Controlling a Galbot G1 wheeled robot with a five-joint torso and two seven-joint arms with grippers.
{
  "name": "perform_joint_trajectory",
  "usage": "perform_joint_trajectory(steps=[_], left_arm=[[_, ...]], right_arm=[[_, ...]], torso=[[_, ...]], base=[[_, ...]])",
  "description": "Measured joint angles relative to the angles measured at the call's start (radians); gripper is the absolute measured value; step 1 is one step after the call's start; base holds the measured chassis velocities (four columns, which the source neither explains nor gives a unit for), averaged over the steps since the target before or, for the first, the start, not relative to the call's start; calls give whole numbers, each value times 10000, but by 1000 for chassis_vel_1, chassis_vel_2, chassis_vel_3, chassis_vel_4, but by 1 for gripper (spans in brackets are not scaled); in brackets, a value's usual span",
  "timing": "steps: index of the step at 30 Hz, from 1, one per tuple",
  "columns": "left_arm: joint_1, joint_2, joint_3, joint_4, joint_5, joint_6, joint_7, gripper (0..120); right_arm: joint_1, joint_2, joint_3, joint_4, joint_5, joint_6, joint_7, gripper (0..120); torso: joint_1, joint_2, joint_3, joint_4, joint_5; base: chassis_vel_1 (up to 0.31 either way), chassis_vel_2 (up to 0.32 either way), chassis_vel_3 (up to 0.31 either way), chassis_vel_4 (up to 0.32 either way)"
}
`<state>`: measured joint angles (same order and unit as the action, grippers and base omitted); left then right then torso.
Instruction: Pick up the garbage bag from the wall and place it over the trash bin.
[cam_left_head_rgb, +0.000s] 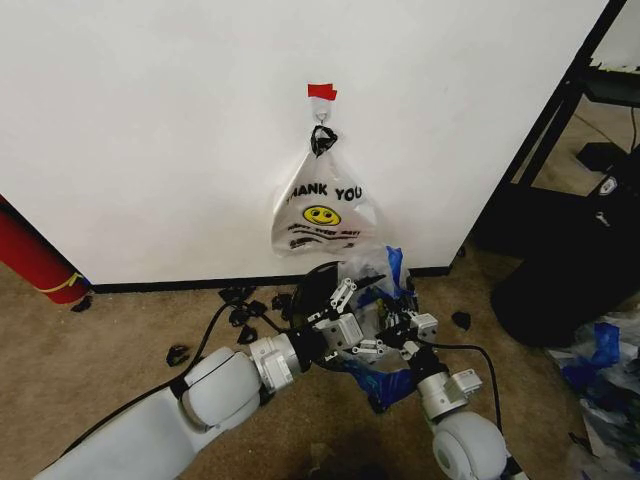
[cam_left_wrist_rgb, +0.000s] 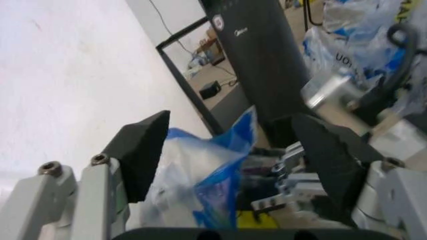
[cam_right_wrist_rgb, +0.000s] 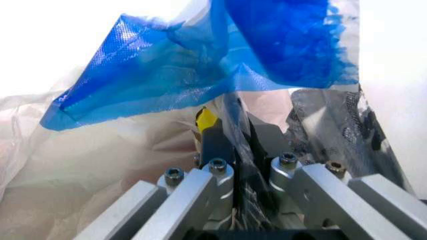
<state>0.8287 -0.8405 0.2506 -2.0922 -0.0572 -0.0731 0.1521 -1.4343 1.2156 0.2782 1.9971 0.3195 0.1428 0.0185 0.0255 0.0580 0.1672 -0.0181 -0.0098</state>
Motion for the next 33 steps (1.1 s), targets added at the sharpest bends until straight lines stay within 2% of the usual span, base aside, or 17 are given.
perform_joint_trajectory(steps=[5,13,15,17,22,23,25,29,30,33], left_arm=[[-148,-2,102,305,244,93,-101,70],[-194,-22,10,596,697,131,-228,75],[-169,-27,-23,583,700,134,-407,66],[-153,-28,-25,553,689,146,-469,65],[3,8,-53,181,413,357,-880,41],[3,8,-53,181,413,357,-880,41],[50,6,-82,167,341,380,-926,33],[160,-16,-195,177,-18,396,-955,17],[160,-16,-195,177,-18,396,-955,17],[256,-20,-264,160,-642,436,-989,4]], right_arm=[[-168,0,111,132,-197,85,-170,0],[-331,11,185,418,-294,134,-280,0],[-355,29,183,494,-291,128,-280,0],[-359,30,180,499,-291,124,-280,0],[-367,47,123,485,-304,100,-270,0],[-367,47,123,485,-304,100,-270,0],[-383,49,99,481,-304,99,-266,0],[-417,12,81,503,-289,99,-266,0],[-417,12,81,503,-289,99,-266,0],[-462,-45,117,540,-274,111,-274,0]], torso=[[0,0,0,0,-1],[0,0,0,0,-1],[0,0,-1,0,0],[0,0,0,0,-1],[0,0,-1,0,0],[0,0,-1,0,0],[0,0,-1,0,0],[0,0,-1,0,0],[0,0,-1,0,0],[0,0,-1,0,0]], base=[[0,0,0,0],[0,0,0,0],[0,0,0,0],[0,0,0,0],[0,0,0,0],[0,0,0,0],[0,0,0,0],[0,0,0,0],[0,0,0,0],[0,0,0,0]])
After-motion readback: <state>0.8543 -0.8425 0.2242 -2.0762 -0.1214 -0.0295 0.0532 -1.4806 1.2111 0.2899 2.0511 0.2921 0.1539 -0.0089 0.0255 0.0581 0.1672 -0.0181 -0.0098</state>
